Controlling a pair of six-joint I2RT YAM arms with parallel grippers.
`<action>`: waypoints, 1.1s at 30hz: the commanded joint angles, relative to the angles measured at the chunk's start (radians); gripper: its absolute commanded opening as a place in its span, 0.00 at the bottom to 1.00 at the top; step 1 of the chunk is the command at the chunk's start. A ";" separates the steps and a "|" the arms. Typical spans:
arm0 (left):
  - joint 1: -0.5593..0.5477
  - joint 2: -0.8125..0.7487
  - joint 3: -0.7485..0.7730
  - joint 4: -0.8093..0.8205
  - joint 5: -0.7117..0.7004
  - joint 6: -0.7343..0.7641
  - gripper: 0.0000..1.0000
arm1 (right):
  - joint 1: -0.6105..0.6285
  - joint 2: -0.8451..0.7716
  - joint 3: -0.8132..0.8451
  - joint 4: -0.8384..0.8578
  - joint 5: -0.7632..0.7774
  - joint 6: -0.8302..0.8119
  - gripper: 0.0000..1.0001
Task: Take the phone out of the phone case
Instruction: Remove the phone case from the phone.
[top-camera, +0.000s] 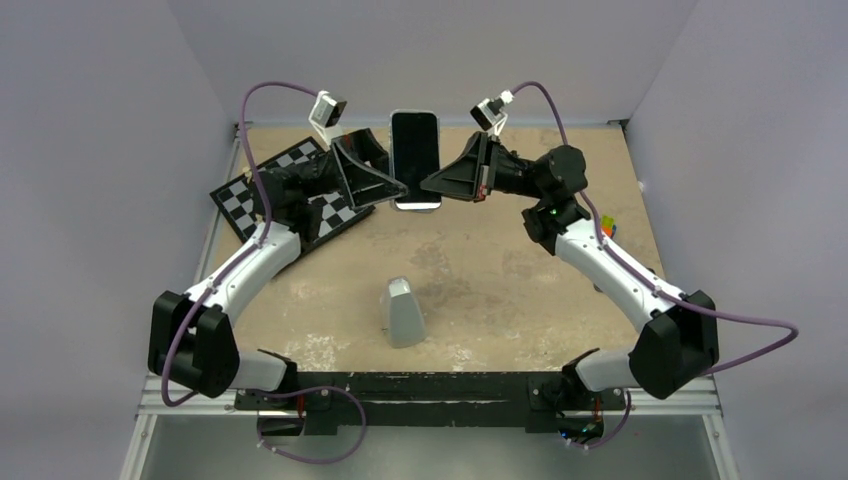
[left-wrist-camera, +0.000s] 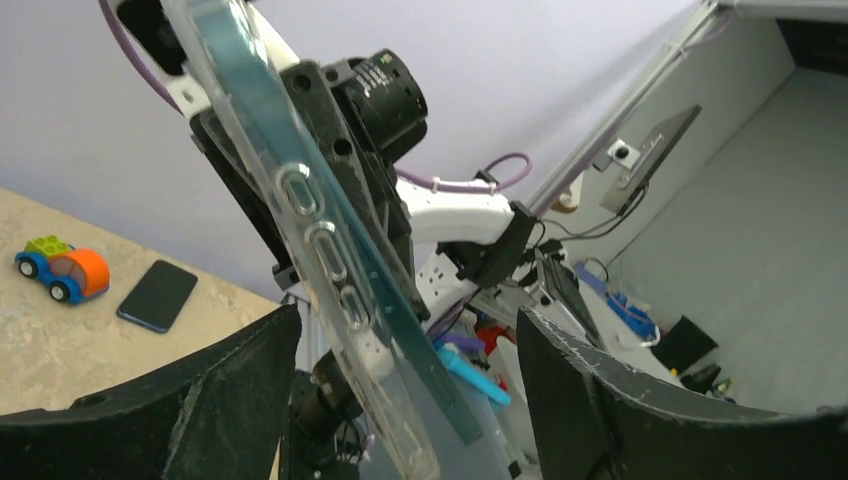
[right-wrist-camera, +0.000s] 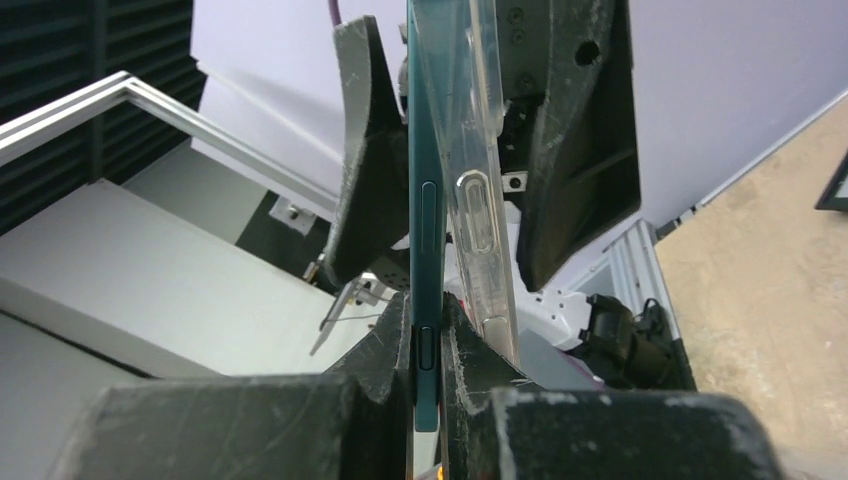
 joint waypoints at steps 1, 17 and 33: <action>0.010 -0.041 -0.004 0.148 0.145 0.009 0.90 | -0.012 -0.004 -0.007 0.257 -0.026 0.164 0.00; 0.015 -0.062 -0.024 0.059 0.215 0.191 0.55 | -0.012 0.011 -0.055 0.449 -0.044 0.304 0.00; 0.014 -0.131 0.075 -0.643 -0.076 0.570 0.05 | 0.004 -0.053 -0.032 0.156 -0.024 0.022 0.00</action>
